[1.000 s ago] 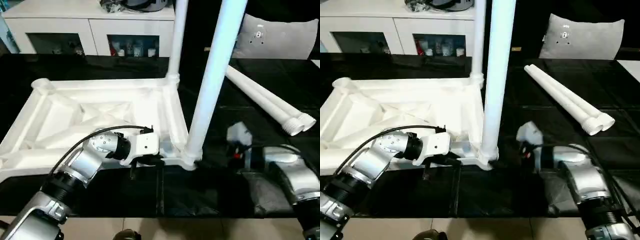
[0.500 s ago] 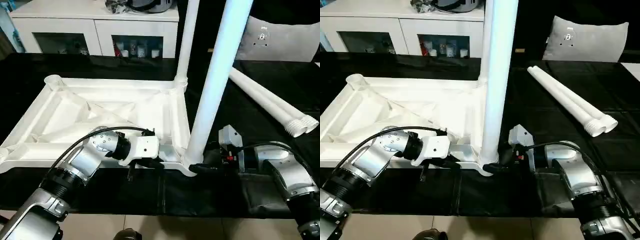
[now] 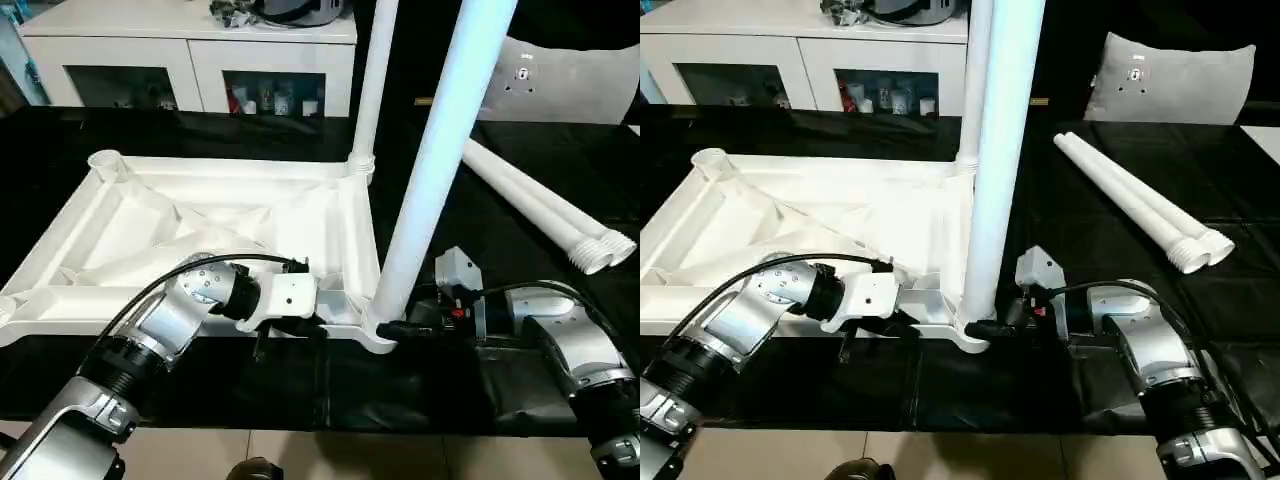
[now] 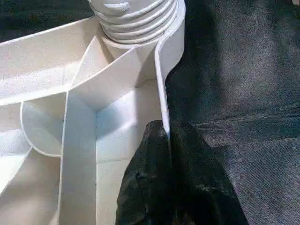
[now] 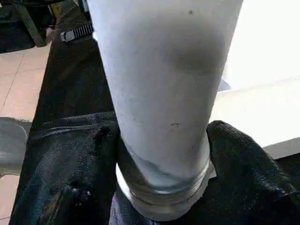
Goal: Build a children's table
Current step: Rotate leg to tighten
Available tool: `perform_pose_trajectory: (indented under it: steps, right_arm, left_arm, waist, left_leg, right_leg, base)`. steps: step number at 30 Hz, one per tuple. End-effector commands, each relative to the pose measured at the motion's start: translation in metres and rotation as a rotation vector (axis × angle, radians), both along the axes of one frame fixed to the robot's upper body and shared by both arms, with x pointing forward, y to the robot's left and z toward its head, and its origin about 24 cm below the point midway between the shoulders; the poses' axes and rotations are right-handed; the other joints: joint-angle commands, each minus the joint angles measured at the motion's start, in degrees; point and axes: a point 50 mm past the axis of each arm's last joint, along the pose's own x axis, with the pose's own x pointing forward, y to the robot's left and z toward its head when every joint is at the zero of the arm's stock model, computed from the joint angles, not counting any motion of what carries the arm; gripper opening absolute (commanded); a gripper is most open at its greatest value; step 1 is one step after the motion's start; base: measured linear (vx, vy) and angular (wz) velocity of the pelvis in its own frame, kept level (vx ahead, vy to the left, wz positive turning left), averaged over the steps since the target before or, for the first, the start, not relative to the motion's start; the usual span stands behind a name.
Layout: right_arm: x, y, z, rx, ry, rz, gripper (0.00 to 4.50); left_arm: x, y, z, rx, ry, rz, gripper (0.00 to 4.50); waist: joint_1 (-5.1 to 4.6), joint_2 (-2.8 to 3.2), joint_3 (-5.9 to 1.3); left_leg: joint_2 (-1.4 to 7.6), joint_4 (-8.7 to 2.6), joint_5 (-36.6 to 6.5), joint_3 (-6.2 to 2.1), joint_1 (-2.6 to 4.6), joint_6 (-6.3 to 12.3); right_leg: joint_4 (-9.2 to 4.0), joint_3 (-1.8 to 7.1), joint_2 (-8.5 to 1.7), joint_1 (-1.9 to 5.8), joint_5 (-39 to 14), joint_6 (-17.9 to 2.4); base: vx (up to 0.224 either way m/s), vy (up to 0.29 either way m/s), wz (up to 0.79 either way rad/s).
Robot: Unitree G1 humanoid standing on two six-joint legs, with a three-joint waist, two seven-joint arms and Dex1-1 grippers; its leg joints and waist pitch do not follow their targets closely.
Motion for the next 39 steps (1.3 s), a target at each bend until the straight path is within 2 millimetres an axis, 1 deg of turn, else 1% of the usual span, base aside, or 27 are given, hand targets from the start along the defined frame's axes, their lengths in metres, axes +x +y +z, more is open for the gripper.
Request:
perform_pose_trajectory:
  steps: [1,6,8,9,10,11,12,13,14,15,16,17,18,19,21,23,24,26,27,28,29,30,32,35,36,37,39]
  right_arm:
    - [-0.005,0.007,-0.007,-0.007,0.024,0.048,2.61]
    - [-0.008,0.01,-0.011,0.016,0.054,0.019,2.61]
    - [-0.009,0.016,-0.018,0.029,0.071,-0.054,2.61]
    - [-0.008,0.018,-0.022,0.027,0.075,-0.114,2.61]
    - [-0.005,0.023,-0.028,0.02,0.072,-0.194,2.61]
    - [-0.003,0.025,-0.031,0.014,0.068,-0.244,2.61]
    - [0.0,0.028,-0.035,0.012,0.067,-0.299,2.6]
    - [0.005,0.033,-0.04,0.023,0.072,-0.384,2.6]
    - [0.006,0.033,-0.04,0.024,0.072,-0.389,2.6]
    - [0.015,0.041,-0.043,0.065,0.091,-0.503,2.6]
    - [0.015,0.041,-0.043,0.065,0.091,-0.503,2.6]
    - [0.022,0.05,-0.043,0.1,0.108,-0.583,2.59]
    - [0.025,0.054,-0.042,0.112,0.116,-0.616,2.59]
    - [0.029,0.058,-0.042,0.121,0.124,-0.659,2.59]
    - [0.036,0.066,-0.042,0.133,0.135,-0.74,2.59]
    - [0.039,0.069,-0.042,0.137,0.136,-0.771,2.59]
    - [0.04,0.07,-0.042,0.138,0.134,-0.777,2.59]
    - [0.04,0.072,-0.043,0.155,0.125,-0.79,2.59]
    - [0.04,0.071,-0.044,0.154,0.12,-0.8,2.59]
    - [0.04,0.071,-0.045,0.154,0.12,-0.801,2.93]
    - [0.04,0.07,-0.045,0.156,0.116,-0.805,2.93]
    - [0.04,0.069,-0.044,0.162,0.111,-0.808,3.13]
    - [0.04,0.067,-0.044,0.165,0.108,-0.811,3.33]
    - [0.038,0.055,-0.04,0.149,0.036,-0.794,3.47]
    - [0.037,0.051,-0.038,0.15,0.015,-0.778,3.61]
    - [0.036,0.048,-0.036,0.153,0.002,-0.767,3.78]
    - [0.031,0.036,-0.031,0.176,-0.042,-0.7,3.9]
  left_arm:
    - [-0.008,0.001,-0.012,0.08,0.046,-0.063,0.0]
    - [-0.007,0.0,-0.012,0.064,0.053,-0.026,0.0]
    - [-0.004,-0.007,-0.008,-0.014,0.072,0.061,0.0]
    - [-0.003,-0.011,-0.006,-0.053,0.08,0.107,0.0]
    - [-0.002,-0.016,-0.003,-0.097,0.088,0.171,0.0]
    - [-0.002,-0.019,-0.002,-0.121,0.092,0.21,0.0]
    - [-0.001,-0.022,-0.001,-0.146,0.089,0.25,0.0]
    - [-0.001,-0.029,0.001,-0.191,0.093,0.311,0.0]
    - [-0.001,-0.029,0.001,-0.194,0.094,0.315,0.0]
    - [-0.001,-0.039,0.002,-0.238,0.102,0.378,0.0]
    - [-0.001,-0.039,0.002,-0.238,0.102,0.378,0.0]
    - [0.0,-0.046,0.003,-0.252,0.094,0.437,0.0]
    - [0.001,-0.048,0.004,-0.254,0.088,0.471,0.0]
    - [0.003,-0.052,0.005,-0.259,0.066,0.522,0.0]
    - [0.006,-0.061,0.01,-0.278,0.018,0.605,0.0]
    - [0.007,-0.067,0.013,-0.301,0.005,0.647,0.0]
    - [0.006,-0.07,0.014,-0.309,0.005,0.657,0.0]
    - [0.004,-0.076,0.015,-0.314,-0.006,0.656,0.0]
    - [0.003,-0.076,0.015,-0.3,-0.024,0.646,0.0]
    - [0.003,-0.076,0.015,-0.3,-0.025,0.647,0.0]
    - [0.004,-0.073,0.014,-0.285,-0.036,0.646,0.0]
    - [0.006,-0.068,0.013,-0.265,-0.051,0.651,0.0]
    - [0.007,-0.064,0.012,-0.254,-0.059,0.657,0.0]
    - [0.01,-0.052,0.01,-0.227,-0.065,0.657,0.0]
    - [0.011,-0.048,0.009,-0.219,-0.067,0.65,0.0]
    - [0.011,-0.046,0.009,-0.214,-0.068,0.646,0.0]
    - [0.012,-0.04,0.006,-0.197,-0.067,0.611,0.0]
  waist:
    - [-0.09,-0.51,-3.62]
    - [-0.18,-0.48,-3.52]
    - [-0.3,-0.34,-3.41]
    - [-0.42,-0.44,-3.28]
    - [-0.43,-0.35,-3.19]
    - [-0.98,-0.47,-2.86]
    - [-1.51,-0.69,-2.6]
    - [-2.07,-0.6,-2.54]
    - [-2.56,-0.64,-2.41]
    - [-3.16,-1.03,-2.31]
    - [-3.58,-0.93,-2.24]
    - [-3.96,-0.81,-2.23]
    - [-4.59,-0.67,-2.24]
    - [-4.78,-0.18,-2.39]
    - [-5.31,-0.39,-2.51]
    - [-5.11,-0.68,-2.47]
    - [-4.99,-0.54,-2.44]
    - [-4.98,-0.77,-2.6]
    - [-4.87,-0.58,-2.69]
    - [-4.86,-0.58,-2.78]
    - [-4.85,-0.62,-2.85]
    - [-4.69,-0.43,-2.87]
    - [-4.67,-0.46,-2.94]
    - [-4.11,-0.36,-3.04]
    - [-3.94,0.07,-3.13]
    - [-3.63,-0.33,-3.35]
    - [-3.04,-0.14,-3.44]
  left_leg:
    - [3.42,-4.15,-14.67,-1.55,2.0,1.47]
    - [3.44,-4.29,-15.55,-1.56,2.07,1.14]
    - [3.5,-4.43,-15.93,-1.49,2.15,0.66]
    - [3.42,-4.57,-16.9,-1.59,2.06,0.41]
    - [3.42,-4.69,-17.8,-1.68,2.21,0.08]
    - [3.37,-4.95,-20.17,-1.79,2.24,-1.05]
    - [3.09,-5.16,-23.04,-2.12,2.24,-2.11]
    - [3.1,-5.25,-25.32,-2.43,2.55,-3.16]
    - [3.07,-5.28,-26.43,-2.54,2.56,-3.54]
    - [2.89,-5.35,-28.2,-2.83,2.56,-3.92]
    - [2.86,-5.37,-28.92,-3.01,2.61,-4.03]
    - [2.66,-5.4,-29.89,-3.28,2.44,-4.08]
    - [2.72,-5.61,-30.63,-3.45,2.29,-4.22]
    - [2.85,-5.68,-32.21,-3.65,2.68,-4.49]
    - [2.97,-5.92,-32.62,-3.61,2.54,-4.78]
    - [2.82,-5.73,-32.41,-3.36,2.8,-4.29]
    - [2.79,-5.69,-32.31,-3.3,2.94,-3.97]
    - [2.9,-5.84,-31.23,-3.25,2.61,-3.62]
    - [2.97,-5.94,-30.48,-3.18,2.51,-3.46]
    - [2.99,-5.98,-30.09,-3.11,2.49,-3.37]
    - [2.97,-6.04,-28.89,-2.97,2.29,-3.07]
    - [2.95,-6.01,-28.16,-2.83,2.28,-2.81]
    - [2.9,-5.93,-27.47,-2.68,2.29,-2.55]
    - [2.91,-5.67,-25.28,-2.32,2.4,-1.89]
    - [2.88,-5.62,-24.8,-2.28,2.46,-1.85]
    - [2.97,-5.55,-22.84,-2.2,2.21,-1.31]
    - [3.04,-5.37,-21.06,-2.01,2.25,-0.67]
  right_leg:
    - [-3.75,1.43,-3.76,1.56,-10.06,-13.24]
    - [-3.86,1.45,-3.74,1.51,-11.04,-13.17]
    - [-3.78,1.54,-3.7,1.38,-11.07,-13.43]
    - [-3.98,1.51,-3.74,1.38,-12.74,-13.2]
    - [-4.17,1.52,-3.78,1.26,-14.11,-12.99]
    - [-4.4,1.57,-3.88,1.03,-17.75,-12.53]
    - [-4.99,1.45,-4.06,1.09,-24.13,-10.78]
    - [-5.35,1.45,-4.21,0.8,-28.32,-9.4]
    - [-5.47,1.43,-4.23,0.69,-29.83,-9.02]
    - [-5.96,1.16,-4.28,0.65,-33.46,-7.63]
    - [-5.98,1.07,-4.37,0.59,-34.32,-7.42]
    - [-6.44,0.72,-4.4,0.7,-36.6,-6.02]
    - [-6.52,0.33,-4.49,0.76,-36.15,-5.84]
    - [-6.84,-0.07,-4.49,0.68,-35.26,-5.71]
    - [-6.7,-0.28,-4.29,0.91,-31.03,-6.7]
    - [-7.15,-0.21,-4.34,0.56,-30.78,-6.58]
    - [-7.29,-0.18,-4.32,0.47,-30.34,-6.63]
    - [-7.05,-0.14,-4.33,0.77,-28.12,-7.0]
    - [-6.92,-0.06,-4.25,0.81,-26.03,-7.27]
    - [-6.84,-0.06,-4.23,0.89,-24.88,-7.47]
    - [-6.63,0.02,-4.12,1.05,-22.48,-7.92]
    - [-6.49,0.12,-4.09,1.0,-21.03,-8.22]
    - [-6.41,0.19,-4.12,1.05,-19.99,-8.59]
    - [-6.42,0.33,-4.11,1.07,-18.51,-9.06]
    - [-6.32,0.4,-4.08,1.04,-17.89,-9.19]
    - [-5.94,0.37,-3.96,1.45,-15.29,-9.57]
    - [-5.81,0.39,-3.86,1.4,-13.78,-9.84]
  base:
    - [0.0,0.0,0.0]
    - [0.0,0.0,0.0]
    - [0.0,0.0,0.0]
    - [0.0,0.0,0.0]
    - [0.0,0.0,0.0]
    - [0.0,0.0,0.0]
    - [0.0,0.0,0.0]
    - [0.0,0.0,0.0]
    - [0.0,0.0,0.0]
    - [0.0,0.0,0.0]
    - [0.0,0.0,0.0]
    - [0.0,0.0,0.0]
    - [0.0,0.0,0.0]
    - [0.0,0.0,0.0]
    - [0.0,0.0,0.0]
    - [0.0,0.0,0.0]
    - [0.0,0.0,0.0]
    - [0.0,0.0,0.0]
    - [0.0,0.0,0.0]
    - [0.0,0.0,0.0]
    - [0.0,0.0,0.0]
    - [0.0,0.0,0.0]
    - [0.0,0.0,0.0]
    - [0.0,0.0,0.0]
    - [0.0,0.0,0.0]
    - [0.0,0.0,0.0]
    - [0.0,0.0,0.0]
